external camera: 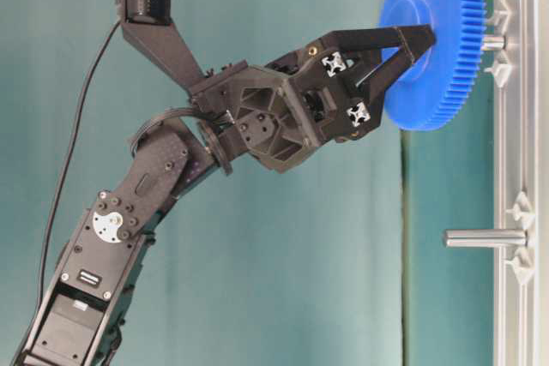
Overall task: Find the location of the shaft and insert the large gear.
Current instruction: 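Align the gear's center hole with the shaft and lower it on, then open the left gripper to release the gear on the shaft, then withdraw the left gripper left away from the seated gear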
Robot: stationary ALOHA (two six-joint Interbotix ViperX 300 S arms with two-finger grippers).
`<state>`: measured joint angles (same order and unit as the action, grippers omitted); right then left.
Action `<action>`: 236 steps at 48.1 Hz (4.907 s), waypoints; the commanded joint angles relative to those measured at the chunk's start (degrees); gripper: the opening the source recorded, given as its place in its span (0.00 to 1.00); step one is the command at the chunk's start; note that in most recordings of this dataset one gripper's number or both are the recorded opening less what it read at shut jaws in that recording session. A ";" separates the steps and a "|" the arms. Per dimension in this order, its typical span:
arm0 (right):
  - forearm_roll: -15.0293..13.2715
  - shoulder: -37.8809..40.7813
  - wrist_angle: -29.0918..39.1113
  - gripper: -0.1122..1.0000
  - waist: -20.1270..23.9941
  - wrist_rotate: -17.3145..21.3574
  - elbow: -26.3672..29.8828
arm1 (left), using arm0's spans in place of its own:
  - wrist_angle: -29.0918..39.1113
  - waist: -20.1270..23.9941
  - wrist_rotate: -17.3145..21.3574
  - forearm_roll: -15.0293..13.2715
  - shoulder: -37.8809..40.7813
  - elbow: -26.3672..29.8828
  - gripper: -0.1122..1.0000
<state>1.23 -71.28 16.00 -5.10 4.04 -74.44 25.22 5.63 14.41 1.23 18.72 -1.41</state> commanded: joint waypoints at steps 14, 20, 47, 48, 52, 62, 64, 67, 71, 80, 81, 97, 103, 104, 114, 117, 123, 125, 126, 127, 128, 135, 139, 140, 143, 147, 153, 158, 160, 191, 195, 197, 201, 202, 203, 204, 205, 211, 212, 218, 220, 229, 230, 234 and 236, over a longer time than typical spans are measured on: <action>-0.09 0.44 -1.05 0.11 -0.18 0.44 0.62 | -0.26 1.41 -0.35 0.09 -0.44 4.22 0.75; 0.00 0.44 -1.41 0.11 -0.18 0.44 0.62 | -0.18 1.49 -0.97 0.09 0.00 4.66 0.75; 0.00 0.44 -1.41 0.11 -0.18 0.44 0.62 | 5.54 2.29 -4.83 0.09 -0.70 2.99 0.75; 0.00 0.44 -1.41 0.11 -0.18 0.44 0.62 | 6.15 2.29 -4.83 0.09 -0.79 2.99 0.75; 0.00 0.44 -1.41 0.11 -0.18 0.44 0.62 | 6.68 2.29 -4.75 0.09 -0.88 2.81 0.75; 0.00 0.44 -1.41 0.11 -0.18 0.44 0.62 | 7.47 2.55 -4.75 0.26 -1.32 2.37 0.75; 0.00 0.44 -1.41 0.11 -0.18 0.44 0.62 | 7.82 2.72 -4.75 0.09 -1.67 2.02 0.75; 0.00 0.44 -1.41 0.11 -0.18 0.44 0.62 | 8.09 2.90 -4.75 0.09 -2.20 1.58 0.75; 0.09 0.44 -1.41 0.11 -0.18 0.44 0.62 | 8.96 3.08 -4.75 0.09 -2.72 1.05 0.75; 0.00 0.44 -1.49 0.11 -0.18 1.05 0.35 | 9.14 3.08 -4.66 0.09 -2.46 1.58 0.75; 0.00 0.44 -1.41 0.11 -0.18 1.14 0.26 | 9.14 3.08 -4.66 0.09 -2.20 1.93 0.75; 0.00 0.44 -1.85 0.11 -0.18 1.49 0.26 | 9.49 3.08 -4.31 0.09 0.62 6.94 0.75; -0.09 0.44 -1.85 0.11 -0.18 1.49 0.26 | 9.84 3.08 -4.04 0.09 0.79 7.73 0.75; 0.00 0.44 -1.85 0.11 -0.18 1.49 0.26 | 10.02 3.08 -4.04 0.09 0.88 7.73 0.75; 0.00 0.44 -1.85 0.11 -0.09 1.49 0.26 | 11.69 3.08 -4.31 0.26 0.70 7.91 0.75; 0.00 0.44 -1.76 0.11 -0.18 1.49 0.26 | 11.69 3.08 -4.39 0.09 0.53 7.91 0.75; 0.00 0.44 -1.76 0.11 -0.18 1.49 0.18 | 11.69 3.08 -4.48 0.09 0.53 8.09 0.75; 0.00 0.44 -1.85 0.11 -0.18 1.49 0.26 | 11.69 3.08 -4.57 0.26 0.53 8.17 0.75; 0.00 0.44 -1.85 0.11 -0.18 1.49 0.26 | 11.87 3.08 -4.57 0.09 0.53 8.26 0.75; 0.00 0.44 -1.85 0.11 -0.18 1.49 0.26 | 11.87 3.08 -4.66 0.09 0.62 8.26 0.76; 0.00 0.44 -1.85 0.11 -0.18 1.49 0.18 | 11.87 3.08 -4.75 0.09 0.62 8.35 0.76; 0.00 0.44 -1.85 0.11 -0.18 1.49 0.26 | 11.87 3.08 -5.10 0.09 0.62 8.44 0.82; 0.00 0.44 -1.76 0.11 -0.18 1.49 0.26 | 11.95 3.08 -5.10 0.09 0.70 8.44 0.87; 0.00 0.44 -1.85 0.11 -0.18 1.49 0.18 | 11.95 3.08 -5.19 0.09 0.62 8.44 0.88; 0.00 0.44 -1.76 0.11 -0.18 1.49 0.26 | 11.95 3.08 -5.19 0.09 0.62 8.44 0.90; 0.00 0.26 -1.85 0.11 -0.18 1.49 0.26 | 11.95 2.90 -5.36 0.09 0.62 8.53 0.91; 0.09 0.09 -1.76 0.11 -0.18 1.49 0.18 | 11.95 2.90 -5.98 0.09 0.62 8.61 0.91; 0.00 0.18 -1.76 0.11 -0.18 1.49 0.18 | 11.95 2.90 -6.24 0.09 0.70 8.53 0.91; 0.00 0.09 -1.76 0.11 -0.18 1.49 0.18 | 11.95 2.90 -6.24 0.09 0.62 8.53 0.91; 0.00 0.09 -1.76 0.11 -0.18 1.58 0.18 | 11.95 -0.97 -11.87 0.00 -0.35 9.14 0.93; 0.00 0.09 -1.76 0.11 -0.18 1.58 0.18 | 11.87 -1.05 -12.22 0.00 -0.70 8.96 0.93; 0.00 0.09 -1.76 0.11 -0.18 1.58 0.18 | 11.95 -1.05 -12.22 0.00 -0.79 8.88 0.93; 0.00 0.18 -1.76 0.11 -0.18 1.58 0.18 | 11.95 -1.14 -12.30 0.00 -1.05 8.88 0.93; 0.09 0.18 -1.76 0.11 -0.09 1.58 0.18 | 11.95 -1.14 -12.30 0.00 -1.05 8.88 0.93; 0.00 0.18 -1.76 0.11 -0.18 1.58 0.18 | 11.95 -1.05 -12.30 0.00 -1.23 8.79 0.93; 0.00 0.18 -1.76 0.11 -0.18 1.67 0.18 | 11.95 -1.05 -12.30 0.00 -1.23 8.70 0.93; 0.09 0.09 -1.76 0.11 -0.18 1.76 0.18 | 11.95 -1.05 -12.30 0.00 -1.32 8.79 0.93; 0.00 0.09 -1.76 0.11 -0.09 2.20 0.09 | 12.39 -1.05 -12.39 0.00 -1.85 8.61 0.93; 0.00 0.09 -1.67 0.11 -0.09 2.20 0.09 | 12.66 -1.14 -12.39 0.00 -1.93 8.61 0.93; 0.00 0.00 -1.76 0.11 -0.18 2.29 0.00 | 13.89 -1.14 -12.74 0.00 -3.34 8.09 0.93; 0.00 -0.18 -1.76 0.11 -0.18 2.29 0.00 | 14.15 -1.23 -12.92 0.00 -4.04 7.73 0.93; 0.00 -0.70 -1.58 0.11 -0.09 2.29 0.00 | 13.97 -1.76 -13.27 0.00 -8.17 5.01 0.93; 0.00 -0.70 -1.58 0.11 -0.18 2.29 0.00 | 13.80 -1.85 -13.27 0.00 -8.70 4.66 0.93; 0.00 -0.70 -1.58 0.11 -0.18 2.29 0.00 | 12.48 -2.29 -13.36 0.00 -10.90 2.90 0.93; 0.00 -0.70 -1.58 0.11 -0.18 2.29 0.00 | 11.25 -2.55 -13.54 0.00 -12.48 1.67 0.93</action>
<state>1.23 -72.51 14.68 -5.19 5.89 -75.06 38.32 3.78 1.05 1.23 10.72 1.05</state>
